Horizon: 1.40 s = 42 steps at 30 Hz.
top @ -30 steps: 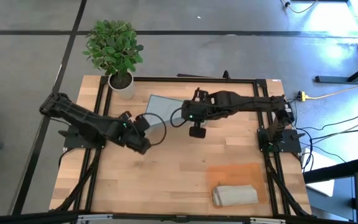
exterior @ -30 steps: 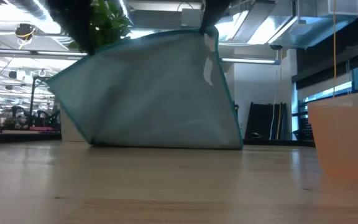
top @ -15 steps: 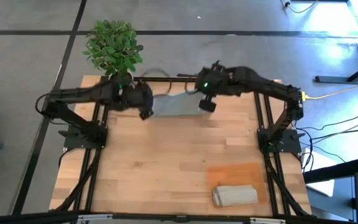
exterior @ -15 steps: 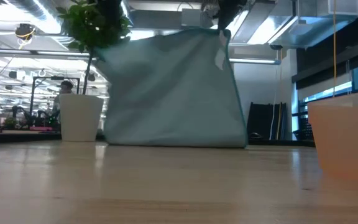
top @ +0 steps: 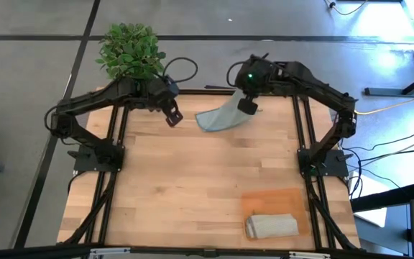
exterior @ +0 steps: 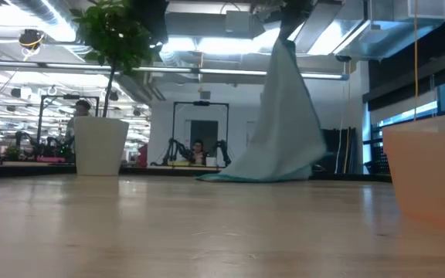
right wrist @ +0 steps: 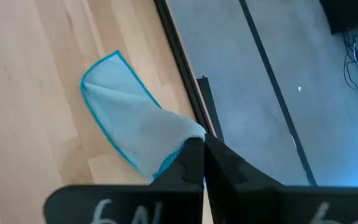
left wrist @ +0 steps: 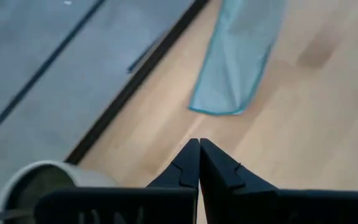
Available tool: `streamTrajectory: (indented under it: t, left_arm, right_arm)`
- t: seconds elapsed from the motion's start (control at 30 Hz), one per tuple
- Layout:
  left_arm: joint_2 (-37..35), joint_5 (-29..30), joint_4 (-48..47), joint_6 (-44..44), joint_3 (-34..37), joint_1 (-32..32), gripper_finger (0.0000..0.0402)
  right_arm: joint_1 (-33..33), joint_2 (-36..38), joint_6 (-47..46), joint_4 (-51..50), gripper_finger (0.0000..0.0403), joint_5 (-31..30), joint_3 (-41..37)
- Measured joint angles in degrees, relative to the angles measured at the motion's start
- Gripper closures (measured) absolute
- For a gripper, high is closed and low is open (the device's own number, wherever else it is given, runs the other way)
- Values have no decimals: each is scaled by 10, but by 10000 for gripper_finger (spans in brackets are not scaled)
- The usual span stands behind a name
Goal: Roll microfiber towels into tight, uniform cylinder then place into a basket
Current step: Roll the light blue microfiber towel
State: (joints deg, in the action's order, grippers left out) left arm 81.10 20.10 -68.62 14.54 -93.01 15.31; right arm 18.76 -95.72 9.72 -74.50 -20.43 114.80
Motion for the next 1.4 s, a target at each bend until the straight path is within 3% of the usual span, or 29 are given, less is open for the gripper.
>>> streamTrajectory:
  t: [0.17,0.53,0.83,1.03,1.27,1.4]
  left_arm:
    - [4,-16,15,3,0,-19,391]
    - [75,-49,25,-18,0,-67,313]
    - [174,-53,28,-3,1,-71,317]
    - [217,-138,41,3,1,-72,315]
    - [206,-115,26,3,1,-112,321]
    - [176,-112,11,4,0,-128,321]
  right_arm:
    - [0,0,0,2,400,10,0]
    - [0,0,-5,-4,400,12,0]
    - [0,0,-4,-14,400,51,0]
    - [6,0,-4,-47,400,58,0]
    - [9,-4,-54,-57,400,165,-1]
    - [5,-16,-85,-28,400,181,-1]
